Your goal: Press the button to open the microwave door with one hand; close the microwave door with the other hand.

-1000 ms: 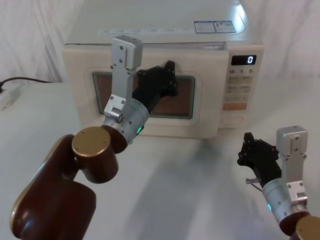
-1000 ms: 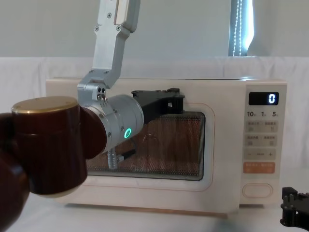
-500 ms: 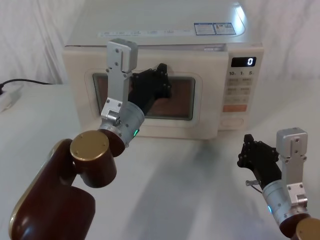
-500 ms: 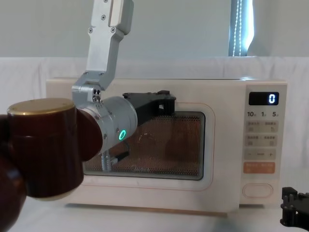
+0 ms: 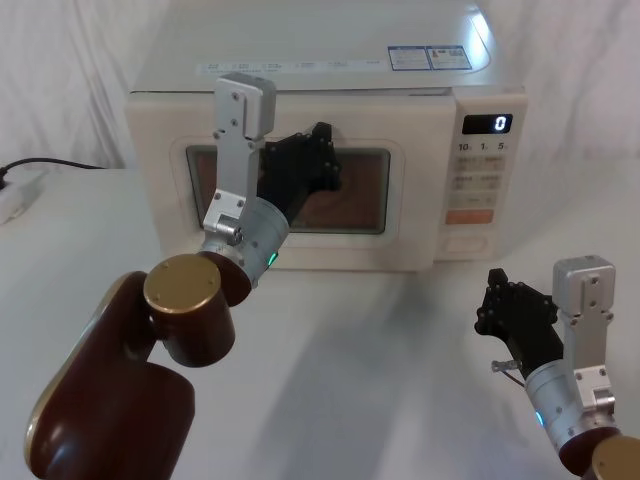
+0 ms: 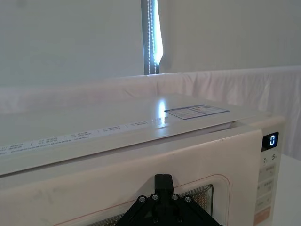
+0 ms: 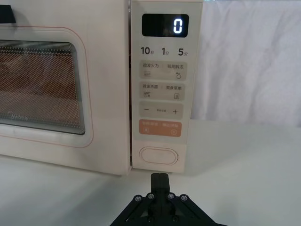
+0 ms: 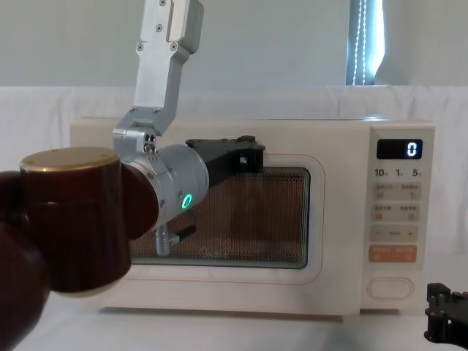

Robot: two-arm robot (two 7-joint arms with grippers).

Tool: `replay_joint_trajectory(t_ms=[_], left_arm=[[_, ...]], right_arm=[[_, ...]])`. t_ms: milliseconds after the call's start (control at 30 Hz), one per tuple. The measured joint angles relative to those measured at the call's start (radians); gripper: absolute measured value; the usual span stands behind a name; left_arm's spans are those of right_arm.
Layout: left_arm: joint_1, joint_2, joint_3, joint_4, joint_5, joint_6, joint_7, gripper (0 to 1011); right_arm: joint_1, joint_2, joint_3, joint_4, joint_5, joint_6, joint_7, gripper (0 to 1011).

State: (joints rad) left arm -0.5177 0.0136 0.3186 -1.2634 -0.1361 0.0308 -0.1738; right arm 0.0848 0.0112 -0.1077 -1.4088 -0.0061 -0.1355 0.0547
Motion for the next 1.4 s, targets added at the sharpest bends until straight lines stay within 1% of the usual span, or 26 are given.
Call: replay_joint_trajectory(t_ms=[333, 867, 1400], left_arm=[[-0.026, -0.01, -0.003, 0.035, 0.008, -0.012, -0.013, 0], [-0.045, -0.017, -0.004, 0.064, 0.008, -0.018, -0.028, 0], [-0.063, -0.023, 0.001, 0.097, -0.003, -0.026, -0.044, 0]], right_arm=[[0.0, 0.0, 0.0, 0.0, 0.0, 0.0, 0.0, 0], [0.0, 0.0, 0.0, 0.0, 0.0, 0.0, 0.0, 0], [0.0, 0.0, 0.0, 0.0, 0.0, 0.0, 0.0, 0]])
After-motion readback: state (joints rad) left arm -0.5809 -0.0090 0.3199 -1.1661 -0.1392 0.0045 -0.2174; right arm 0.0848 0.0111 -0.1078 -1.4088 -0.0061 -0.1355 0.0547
